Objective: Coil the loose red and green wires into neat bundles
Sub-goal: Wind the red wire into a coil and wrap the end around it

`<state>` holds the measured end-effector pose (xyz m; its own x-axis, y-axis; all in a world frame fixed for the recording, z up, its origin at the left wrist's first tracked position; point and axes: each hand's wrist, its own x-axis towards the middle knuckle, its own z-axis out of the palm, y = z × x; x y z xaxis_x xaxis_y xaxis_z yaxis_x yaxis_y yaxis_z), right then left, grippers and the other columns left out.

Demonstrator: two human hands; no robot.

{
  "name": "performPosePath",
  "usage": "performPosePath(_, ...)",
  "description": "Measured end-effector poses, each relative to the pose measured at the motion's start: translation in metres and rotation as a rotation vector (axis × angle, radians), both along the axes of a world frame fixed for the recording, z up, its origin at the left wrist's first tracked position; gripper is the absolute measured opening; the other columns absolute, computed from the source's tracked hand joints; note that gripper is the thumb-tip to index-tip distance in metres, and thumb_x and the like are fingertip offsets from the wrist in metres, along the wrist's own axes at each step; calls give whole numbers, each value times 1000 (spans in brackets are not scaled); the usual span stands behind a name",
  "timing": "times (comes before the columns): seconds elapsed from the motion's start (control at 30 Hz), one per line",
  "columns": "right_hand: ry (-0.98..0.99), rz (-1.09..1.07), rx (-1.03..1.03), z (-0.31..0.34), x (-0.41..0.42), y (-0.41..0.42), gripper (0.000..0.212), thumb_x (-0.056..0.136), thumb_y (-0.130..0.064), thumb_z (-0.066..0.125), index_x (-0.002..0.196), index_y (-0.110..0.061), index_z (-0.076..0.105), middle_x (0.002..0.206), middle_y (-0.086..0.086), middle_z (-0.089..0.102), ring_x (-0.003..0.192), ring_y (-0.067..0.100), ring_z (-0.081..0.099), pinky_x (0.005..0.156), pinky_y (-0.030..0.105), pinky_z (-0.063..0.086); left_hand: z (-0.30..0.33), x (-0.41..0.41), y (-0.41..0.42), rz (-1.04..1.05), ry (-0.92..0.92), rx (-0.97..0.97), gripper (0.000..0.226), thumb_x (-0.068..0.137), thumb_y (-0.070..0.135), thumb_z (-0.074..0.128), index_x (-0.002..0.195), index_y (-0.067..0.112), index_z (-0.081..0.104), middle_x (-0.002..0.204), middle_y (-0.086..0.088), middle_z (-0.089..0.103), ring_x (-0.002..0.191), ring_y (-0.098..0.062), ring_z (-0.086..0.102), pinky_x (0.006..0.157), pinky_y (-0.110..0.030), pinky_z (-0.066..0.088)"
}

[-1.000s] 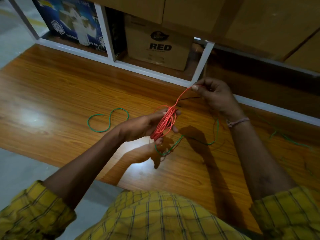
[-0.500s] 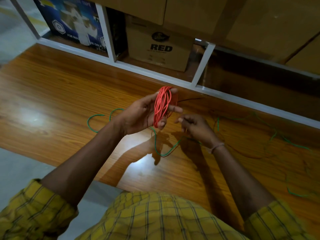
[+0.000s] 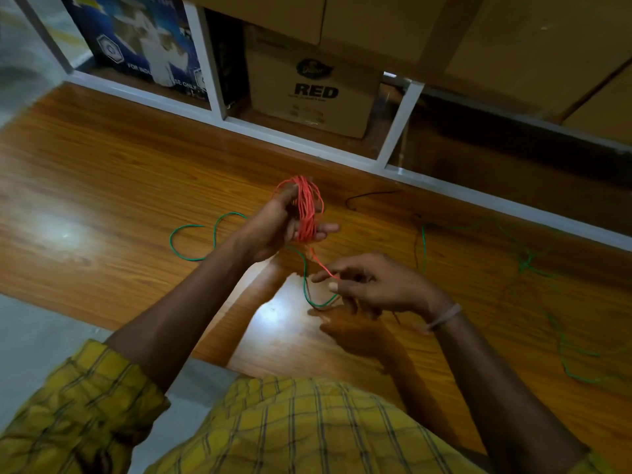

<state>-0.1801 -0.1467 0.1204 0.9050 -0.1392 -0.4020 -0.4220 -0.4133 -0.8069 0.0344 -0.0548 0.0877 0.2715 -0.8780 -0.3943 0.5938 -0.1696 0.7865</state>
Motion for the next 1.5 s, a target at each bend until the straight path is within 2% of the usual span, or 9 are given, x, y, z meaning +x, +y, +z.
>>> performPosePath(0.2,-135,-40,-83,46,10,-38,11,104,-20,67,98,-15,75,63,1,62,48,8,49,45,21,37,0,-12,12,-263,-284,37,46,115,47,32,157,29,38,135,-25,67,107,-43,73,86,-41,66)
performPosePath(0.37,-204,-83,6,59,16,-62,13,101,-15,69,95,-4,72,63,8,57,46,13,47,42,23,39,12,-19,14,-397,-409,-20,42,115,42,32,154,26,39,129,-33,65,68,-25,73,62,-31,59)
performPosePath(0.6,-281,-253,-101,29,30,-89,12,99,-16,72,99,-4,71,69,-6,61,55,1,52,52,18,43,16,-16,22,-521,-140,-139,51,116,41,25,159,19,42,141,-39,57,52,-12,55,51,-23,46)
performPosePath(0.77,-333,-350,-112,-10,33,-83,19,106,-21,65,95,-7,71,75,8,64,57,10,54,52,22,43,18,-6,26,-528,29,-267,56,117,34,15,163,11,34,146,-45,49,44,-3,48,50,-22,35)
performPosePath(0.93,-257,-377,-247,-47,20,-73,27,108,-29,58,86,-23,74,64,-2,63,56,6,55,60,29,45,27,4,25,-450,301,-394,56,117,37,9,166,18,28,145,-34,58,42,-1,50,51,-19,38)
performPosePath(1.13,-306,-534,-446,-74,7,-38,38,110,-34,52,80,-18,70,55,-9,58,53,8,56,57,38,46,38,18,15,-312,545,-606,54,117,42,12,167,22,21,169,-41,16,63,-7,66,68,-25,52)
performPosePath(1.3,-322,-347,-721,-72,20,-11,39,104,-44,42,81,-17,58,65,12,64,62,38,65,52,48,49,26,8,2,-73,629,-479,47,115,39,30,143,13,56,160,-42,35,80,-20,79,75,-33,64)
performPosePath(1.43,-344,-235,-680,-58,25,1,30,103,-38,50,79,-21,56,60,1,58,57,30,60,51,42,45,17,2,-9,167,552,-290,50,116,41,32,119,3,64,123,-31,65,95,-36,81,68,-42,67)
performPosePath(1.5,-314,-165,-603,-46,24,2,26,98,-40,57,79,-22,60,55,-7,50,51,16,52,50,36,38,13,1,-13,240,417,-221,46,116,42,29,134,6,52,128,-25,62,100,-37,80,72,-40,67)
